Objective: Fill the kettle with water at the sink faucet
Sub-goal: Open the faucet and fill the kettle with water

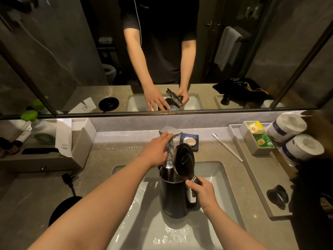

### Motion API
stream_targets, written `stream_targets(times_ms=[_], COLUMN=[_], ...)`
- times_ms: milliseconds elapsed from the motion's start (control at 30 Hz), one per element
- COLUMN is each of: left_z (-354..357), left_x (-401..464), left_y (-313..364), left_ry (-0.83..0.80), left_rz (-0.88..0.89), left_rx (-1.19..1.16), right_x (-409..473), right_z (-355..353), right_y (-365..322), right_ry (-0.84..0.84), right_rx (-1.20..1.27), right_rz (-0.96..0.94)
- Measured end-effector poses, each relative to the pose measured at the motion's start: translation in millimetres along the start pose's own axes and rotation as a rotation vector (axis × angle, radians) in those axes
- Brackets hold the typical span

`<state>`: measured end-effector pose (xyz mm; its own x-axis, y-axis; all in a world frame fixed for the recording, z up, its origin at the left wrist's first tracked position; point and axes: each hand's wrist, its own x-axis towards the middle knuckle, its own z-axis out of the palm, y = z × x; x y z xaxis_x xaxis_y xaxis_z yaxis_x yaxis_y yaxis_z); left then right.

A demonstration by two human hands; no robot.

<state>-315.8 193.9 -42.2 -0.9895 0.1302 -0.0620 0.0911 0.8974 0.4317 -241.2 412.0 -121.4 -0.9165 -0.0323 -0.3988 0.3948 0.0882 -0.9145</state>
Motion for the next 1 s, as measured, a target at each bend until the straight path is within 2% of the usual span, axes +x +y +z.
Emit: stream_targets(times_ms=[1000], left_z=[-0.7], left_x=[-0.5], left_y=[-0.2], left_ry=[-0.003], left_rz=[-0.007], left_rx=[-0.015], right_x=[4.5], right_z=[1.3], right_y=[2.6], right_ry=[-0.004], right_rx=[0.012], right_rz=[-0.010])
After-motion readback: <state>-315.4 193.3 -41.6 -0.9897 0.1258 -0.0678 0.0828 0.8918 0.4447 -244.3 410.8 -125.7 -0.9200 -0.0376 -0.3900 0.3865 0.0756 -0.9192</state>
